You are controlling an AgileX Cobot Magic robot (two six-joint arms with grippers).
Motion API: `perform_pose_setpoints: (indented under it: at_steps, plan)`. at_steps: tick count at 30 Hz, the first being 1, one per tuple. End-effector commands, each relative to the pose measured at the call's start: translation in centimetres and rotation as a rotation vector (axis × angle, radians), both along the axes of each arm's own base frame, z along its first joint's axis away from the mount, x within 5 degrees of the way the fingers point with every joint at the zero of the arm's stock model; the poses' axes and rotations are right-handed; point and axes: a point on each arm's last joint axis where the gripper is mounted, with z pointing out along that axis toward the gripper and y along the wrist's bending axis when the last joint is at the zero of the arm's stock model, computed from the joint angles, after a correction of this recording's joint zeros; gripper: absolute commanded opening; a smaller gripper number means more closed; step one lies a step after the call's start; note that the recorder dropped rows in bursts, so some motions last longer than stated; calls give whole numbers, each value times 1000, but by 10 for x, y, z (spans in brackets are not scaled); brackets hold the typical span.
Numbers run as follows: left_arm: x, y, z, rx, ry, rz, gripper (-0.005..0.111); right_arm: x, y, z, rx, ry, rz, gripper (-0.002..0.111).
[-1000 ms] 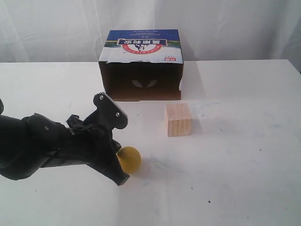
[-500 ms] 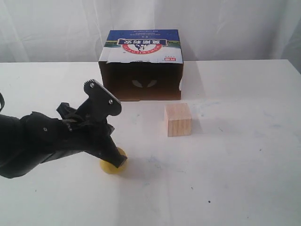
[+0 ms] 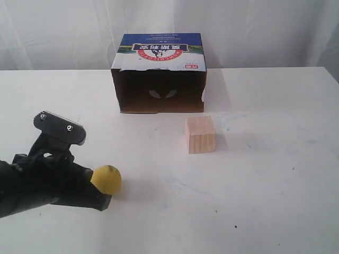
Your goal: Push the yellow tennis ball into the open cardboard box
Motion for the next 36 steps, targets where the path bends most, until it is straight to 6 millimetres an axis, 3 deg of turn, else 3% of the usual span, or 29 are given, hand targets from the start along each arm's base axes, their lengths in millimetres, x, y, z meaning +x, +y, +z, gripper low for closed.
perform_pose_setpoints:
  at_steps: [1,19,36]
  plan:
    - [0,1,-1,-8,-34,-7,0,0,0,0,-1,-10,-1,0]
    - [15,2,-45,108,3,92,0,0,0,0,-1,-10,-1,0]
    - [21,-7,-38,48,-115,15,0,0,0,0,-1,-10,-1,0]
